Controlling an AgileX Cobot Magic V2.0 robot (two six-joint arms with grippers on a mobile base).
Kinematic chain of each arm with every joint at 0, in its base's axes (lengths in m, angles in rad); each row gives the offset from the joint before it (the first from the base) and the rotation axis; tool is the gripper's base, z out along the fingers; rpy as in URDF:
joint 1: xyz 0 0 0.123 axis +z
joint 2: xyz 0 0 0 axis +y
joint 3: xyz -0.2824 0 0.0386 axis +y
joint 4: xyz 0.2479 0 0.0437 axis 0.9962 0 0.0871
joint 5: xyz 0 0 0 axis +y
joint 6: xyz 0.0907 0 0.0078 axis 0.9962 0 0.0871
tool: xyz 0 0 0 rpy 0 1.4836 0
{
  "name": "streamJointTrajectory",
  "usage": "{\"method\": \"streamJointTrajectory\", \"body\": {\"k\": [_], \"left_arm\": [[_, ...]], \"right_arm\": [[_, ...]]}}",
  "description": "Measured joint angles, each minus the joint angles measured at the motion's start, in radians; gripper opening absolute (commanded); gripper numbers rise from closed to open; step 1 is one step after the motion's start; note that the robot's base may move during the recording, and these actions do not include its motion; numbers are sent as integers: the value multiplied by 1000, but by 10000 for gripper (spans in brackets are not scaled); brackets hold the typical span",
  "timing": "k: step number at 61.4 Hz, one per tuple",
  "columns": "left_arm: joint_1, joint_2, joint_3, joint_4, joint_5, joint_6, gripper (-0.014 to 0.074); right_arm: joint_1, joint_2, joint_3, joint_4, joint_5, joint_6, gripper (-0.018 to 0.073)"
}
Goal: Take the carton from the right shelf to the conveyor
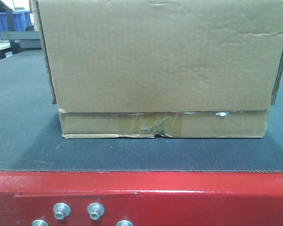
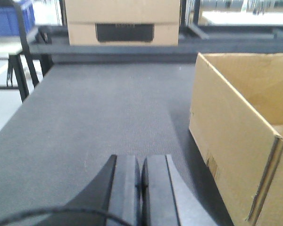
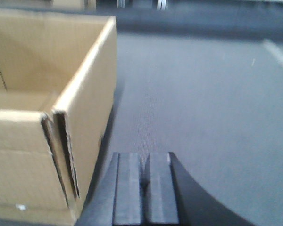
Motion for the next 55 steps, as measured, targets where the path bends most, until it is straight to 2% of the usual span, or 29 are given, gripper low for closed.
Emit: {"method": "streamJointTrajectory", "body": {"k": [19,55], "left_arm": [[2,-122,23,0,10,0,15],[9,-133,23,0,15,0,15]], "right_arm": [[0,-111,5,0,-12,0,-64],[0,-112,5,0,-12,0,-64]]}}
